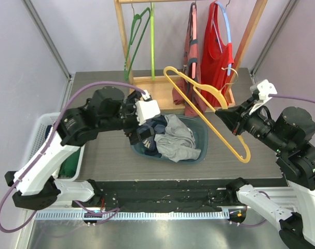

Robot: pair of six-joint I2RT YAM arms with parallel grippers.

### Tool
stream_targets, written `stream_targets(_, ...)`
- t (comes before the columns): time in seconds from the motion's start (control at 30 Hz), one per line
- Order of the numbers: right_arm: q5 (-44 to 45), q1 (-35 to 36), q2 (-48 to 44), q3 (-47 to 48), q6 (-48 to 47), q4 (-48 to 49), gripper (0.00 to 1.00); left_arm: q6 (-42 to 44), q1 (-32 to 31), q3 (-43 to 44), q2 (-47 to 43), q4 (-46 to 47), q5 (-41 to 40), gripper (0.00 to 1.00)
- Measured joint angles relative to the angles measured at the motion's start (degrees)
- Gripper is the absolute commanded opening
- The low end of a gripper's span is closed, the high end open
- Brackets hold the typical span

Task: Remove the tank top from the hanger
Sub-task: Place the hanger at the clothesline.

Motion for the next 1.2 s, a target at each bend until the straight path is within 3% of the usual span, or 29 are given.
stream_targets(0.13,1.51,0.0,3.37,3.61,4.39,-0.09,0.01,-0.04,0.59,3.8,-0.24,1.4,-5.92,1.0)
stream_targets(0.37,9.44,0.42,19.63,18.34,8.79,0.28,0.01,1.33,1.86,10.05,3.69,8.17,-21.09,1.0)
stream_targets(0.5,13.31,3.23,31.01,28.85,8.98,-1.05,0.01,1.42,2.12,11.8,3.08,8.74,-23.67,1.0)
stream_targets(0.7,17.07,8.24,49.33,51.78,8.85,-5.7,0.01,1.88,2.27,11.06,0.52,9.03,-25.16,1.0)
stream_targets(0.8,20.48,8.52,54.9,57.2,8.41,-6.73,0.01,2.54,2.49,10.25,-0.24,9.07,-25.97,1.0)
stream_targets(0.97,24.65,8.61,57.55,57.46,7.13,-7.02,0.01,3.43,2.51,9.84,0.04,8.83,-27.71,1.0)
stream_targets(1.2,29.4,10.86,55.84,50.18,5.2,-5.49,0.01,4.33,2.56,5.33,-0.81,8.92,-29.2,1.0)
